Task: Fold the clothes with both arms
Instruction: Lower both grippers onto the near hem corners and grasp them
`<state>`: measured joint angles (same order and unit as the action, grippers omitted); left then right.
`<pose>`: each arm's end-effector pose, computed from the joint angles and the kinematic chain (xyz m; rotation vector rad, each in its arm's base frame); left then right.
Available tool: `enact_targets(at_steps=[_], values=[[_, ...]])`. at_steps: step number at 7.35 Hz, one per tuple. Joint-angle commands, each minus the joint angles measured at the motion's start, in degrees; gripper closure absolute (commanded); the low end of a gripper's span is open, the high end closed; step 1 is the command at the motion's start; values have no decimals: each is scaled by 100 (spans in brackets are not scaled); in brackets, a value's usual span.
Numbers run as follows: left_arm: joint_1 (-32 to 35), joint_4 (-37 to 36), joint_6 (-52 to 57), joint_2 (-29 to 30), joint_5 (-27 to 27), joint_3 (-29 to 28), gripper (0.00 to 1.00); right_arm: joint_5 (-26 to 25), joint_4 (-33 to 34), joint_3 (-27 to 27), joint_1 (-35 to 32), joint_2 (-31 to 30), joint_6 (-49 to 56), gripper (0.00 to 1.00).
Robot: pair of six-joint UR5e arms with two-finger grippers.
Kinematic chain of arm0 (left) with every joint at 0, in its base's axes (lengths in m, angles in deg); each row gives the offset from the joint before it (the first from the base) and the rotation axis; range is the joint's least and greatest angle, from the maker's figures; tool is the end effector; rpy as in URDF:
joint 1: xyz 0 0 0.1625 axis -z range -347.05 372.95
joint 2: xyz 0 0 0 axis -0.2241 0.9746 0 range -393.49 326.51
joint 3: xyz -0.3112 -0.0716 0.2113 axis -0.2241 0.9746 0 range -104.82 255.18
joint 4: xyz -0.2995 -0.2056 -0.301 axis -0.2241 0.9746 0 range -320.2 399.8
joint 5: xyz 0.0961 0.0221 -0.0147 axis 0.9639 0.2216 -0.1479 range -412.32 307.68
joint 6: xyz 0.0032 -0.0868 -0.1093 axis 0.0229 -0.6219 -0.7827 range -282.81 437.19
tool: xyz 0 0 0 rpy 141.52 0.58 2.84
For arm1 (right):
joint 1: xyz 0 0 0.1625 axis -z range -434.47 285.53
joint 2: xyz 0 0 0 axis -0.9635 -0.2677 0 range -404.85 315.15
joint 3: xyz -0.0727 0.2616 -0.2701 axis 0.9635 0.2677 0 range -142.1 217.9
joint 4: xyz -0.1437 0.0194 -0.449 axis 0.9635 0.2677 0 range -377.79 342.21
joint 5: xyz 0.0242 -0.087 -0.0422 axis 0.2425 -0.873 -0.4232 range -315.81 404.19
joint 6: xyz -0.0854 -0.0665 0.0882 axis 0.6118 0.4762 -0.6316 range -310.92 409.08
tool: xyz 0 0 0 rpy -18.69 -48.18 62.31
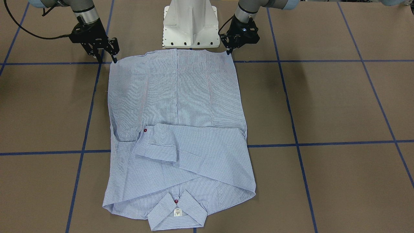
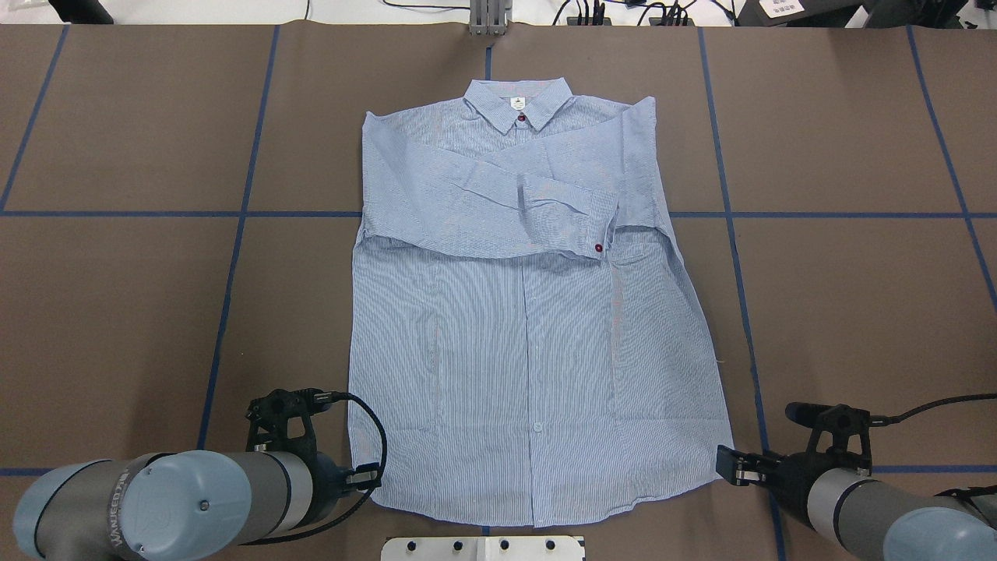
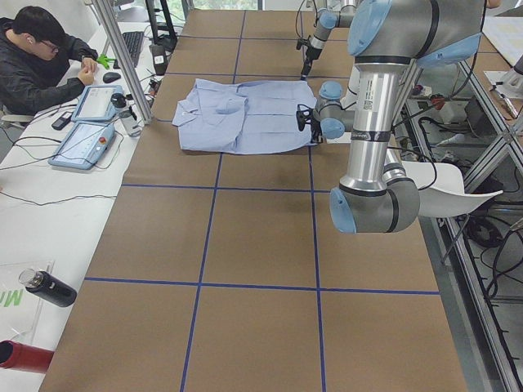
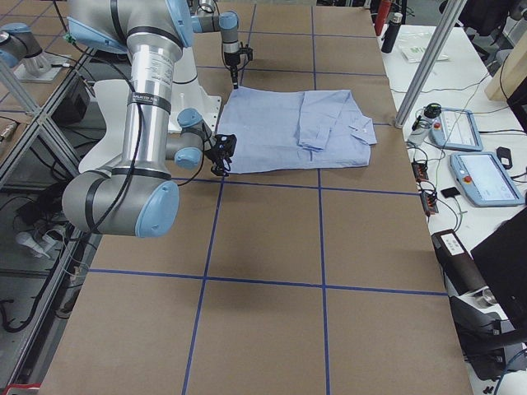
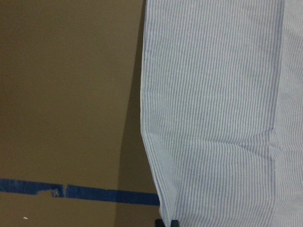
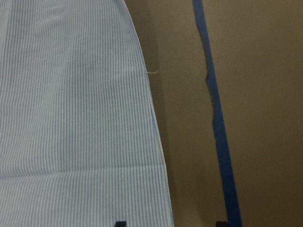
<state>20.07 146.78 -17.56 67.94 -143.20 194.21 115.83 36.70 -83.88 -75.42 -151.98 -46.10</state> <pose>0.5708 -0.2035 0.2353 0.0068 1.0041 -0.1819 -0.4877 -0.1854 0.4224 0.2679 -0.8798 0.2397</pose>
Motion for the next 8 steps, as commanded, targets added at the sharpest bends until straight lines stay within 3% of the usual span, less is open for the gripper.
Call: enact_targets(at_steps=[1,8], values=[[0,-10,0,0,0,15,100,-71,0,49,24,43,0,37],[0,-19,0,-9,0,50,100,-124,0,154,129,210,0,48]])
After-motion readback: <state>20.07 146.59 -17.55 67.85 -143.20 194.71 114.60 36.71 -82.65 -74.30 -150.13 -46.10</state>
